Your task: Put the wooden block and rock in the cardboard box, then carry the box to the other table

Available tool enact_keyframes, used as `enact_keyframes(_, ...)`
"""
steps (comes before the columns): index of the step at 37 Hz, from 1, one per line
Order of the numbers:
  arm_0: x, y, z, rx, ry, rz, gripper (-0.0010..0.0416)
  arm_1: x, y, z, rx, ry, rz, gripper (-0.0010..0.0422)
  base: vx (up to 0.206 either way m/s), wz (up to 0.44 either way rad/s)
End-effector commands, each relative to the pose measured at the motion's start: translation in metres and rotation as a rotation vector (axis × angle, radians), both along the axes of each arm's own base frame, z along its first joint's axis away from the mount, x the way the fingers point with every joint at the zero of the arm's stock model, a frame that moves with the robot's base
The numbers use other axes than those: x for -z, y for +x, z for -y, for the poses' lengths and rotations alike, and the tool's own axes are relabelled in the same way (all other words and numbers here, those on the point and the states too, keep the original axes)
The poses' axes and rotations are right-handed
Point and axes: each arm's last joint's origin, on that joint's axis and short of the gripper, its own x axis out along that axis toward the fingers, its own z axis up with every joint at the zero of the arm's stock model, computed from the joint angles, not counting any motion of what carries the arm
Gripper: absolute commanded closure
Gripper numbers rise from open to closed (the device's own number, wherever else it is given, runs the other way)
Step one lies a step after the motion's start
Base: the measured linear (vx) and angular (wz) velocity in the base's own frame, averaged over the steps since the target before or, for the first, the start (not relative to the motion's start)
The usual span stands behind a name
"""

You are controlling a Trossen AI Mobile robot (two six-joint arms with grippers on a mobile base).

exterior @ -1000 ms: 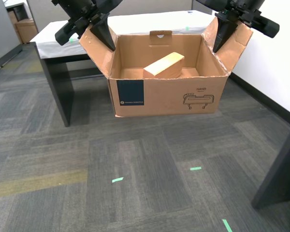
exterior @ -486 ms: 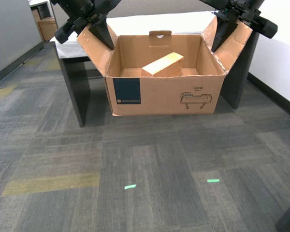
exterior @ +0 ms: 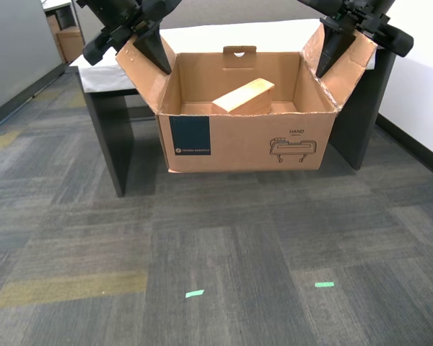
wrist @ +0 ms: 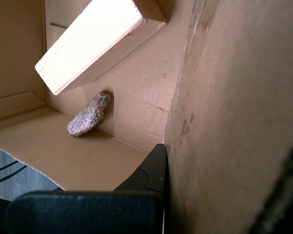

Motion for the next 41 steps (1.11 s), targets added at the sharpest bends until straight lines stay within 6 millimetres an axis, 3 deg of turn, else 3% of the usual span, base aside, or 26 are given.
enact_keyframes(1,-0.0007,-0.0002,-0.0001,-0.027,0.004,0.012,0.0406,-0.0013,0.0000,0.0011,-0.030,-0.017,-0.016,0.0413,0.139,-0.082)
enact_keyframes(25,-0.0015,0.0029,-0.0013,-0.045,0.012,0.057,0.0406,-0.0020,0.0038,0.0019,-0.153,0.019,0.003,0.0413,0.145,-0.058)
enact_keyframes(41,-0.0017,0.0035,-0.0015,-0.045,0.014,0.063,0.0406,-0.0023,0.0046,0.0020,-0.100,0.037,0.048,0.0413,0.163,-0.032)
